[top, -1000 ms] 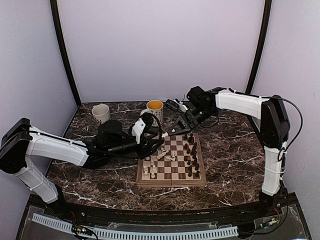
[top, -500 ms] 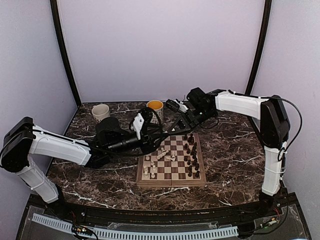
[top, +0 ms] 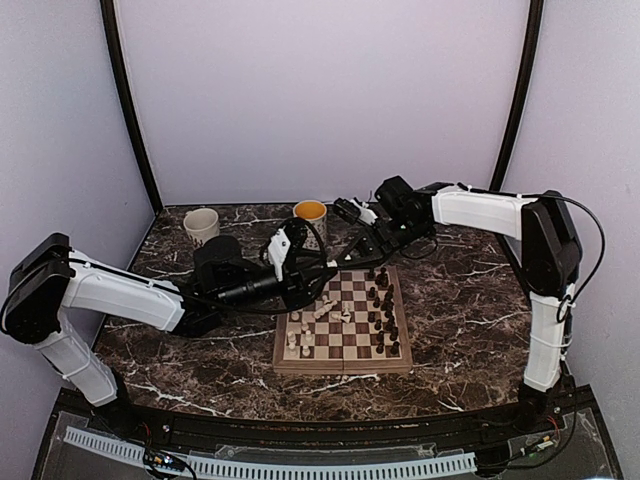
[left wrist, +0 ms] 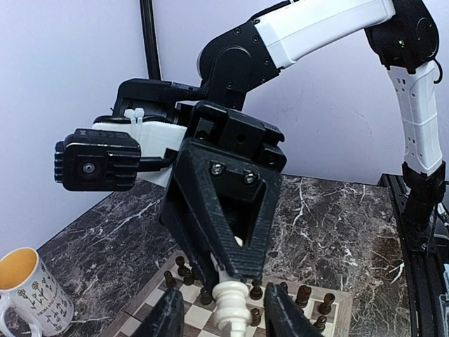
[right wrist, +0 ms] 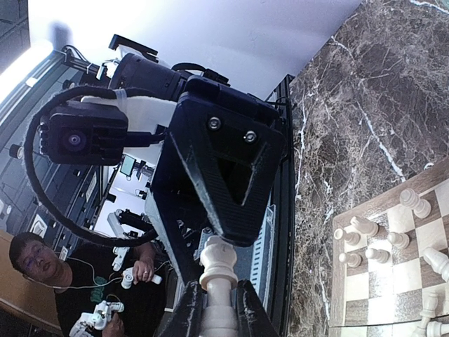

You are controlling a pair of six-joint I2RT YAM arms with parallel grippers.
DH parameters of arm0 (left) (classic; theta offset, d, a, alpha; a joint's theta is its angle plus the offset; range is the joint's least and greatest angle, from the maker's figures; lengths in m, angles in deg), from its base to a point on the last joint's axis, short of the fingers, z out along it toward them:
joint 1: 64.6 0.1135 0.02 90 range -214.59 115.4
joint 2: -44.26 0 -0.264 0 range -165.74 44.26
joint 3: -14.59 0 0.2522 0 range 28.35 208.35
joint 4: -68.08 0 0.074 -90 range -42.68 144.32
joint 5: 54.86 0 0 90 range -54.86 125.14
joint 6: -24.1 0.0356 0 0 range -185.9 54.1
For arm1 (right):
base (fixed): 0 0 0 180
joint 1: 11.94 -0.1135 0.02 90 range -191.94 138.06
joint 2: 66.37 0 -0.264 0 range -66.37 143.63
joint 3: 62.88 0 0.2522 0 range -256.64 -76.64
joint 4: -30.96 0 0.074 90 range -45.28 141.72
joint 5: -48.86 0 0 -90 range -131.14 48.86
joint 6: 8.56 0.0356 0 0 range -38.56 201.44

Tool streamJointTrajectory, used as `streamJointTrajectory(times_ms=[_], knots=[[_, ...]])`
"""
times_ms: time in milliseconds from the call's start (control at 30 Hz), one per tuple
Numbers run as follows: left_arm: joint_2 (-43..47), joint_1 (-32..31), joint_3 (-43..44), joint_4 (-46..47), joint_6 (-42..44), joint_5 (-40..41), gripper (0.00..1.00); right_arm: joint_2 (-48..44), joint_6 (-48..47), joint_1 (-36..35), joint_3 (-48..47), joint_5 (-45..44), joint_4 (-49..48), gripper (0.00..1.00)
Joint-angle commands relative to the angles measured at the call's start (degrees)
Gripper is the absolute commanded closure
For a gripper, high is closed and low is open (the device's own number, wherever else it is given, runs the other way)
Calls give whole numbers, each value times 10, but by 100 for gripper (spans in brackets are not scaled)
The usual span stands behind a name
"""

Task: Set up the chess pieces on the board
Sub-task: Pass from the right arm to the left

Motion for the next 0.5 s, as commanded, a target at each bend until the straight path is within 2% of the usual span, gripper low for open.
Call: streamJointTrajectory(times_ms=[0, 367, 467], knots=[[1, -1, 1, 17, 5, -2, 60, -30, 25, 3, 17, 21, -38, 87], [0, -1, 12, -2, 8, 1, 79, -31, 31, 4, 21, 24, -48, 85], [8, -1, 20, -33, 8, 4, 81, -35, 22, 5, 21, 14, -46, 78]])
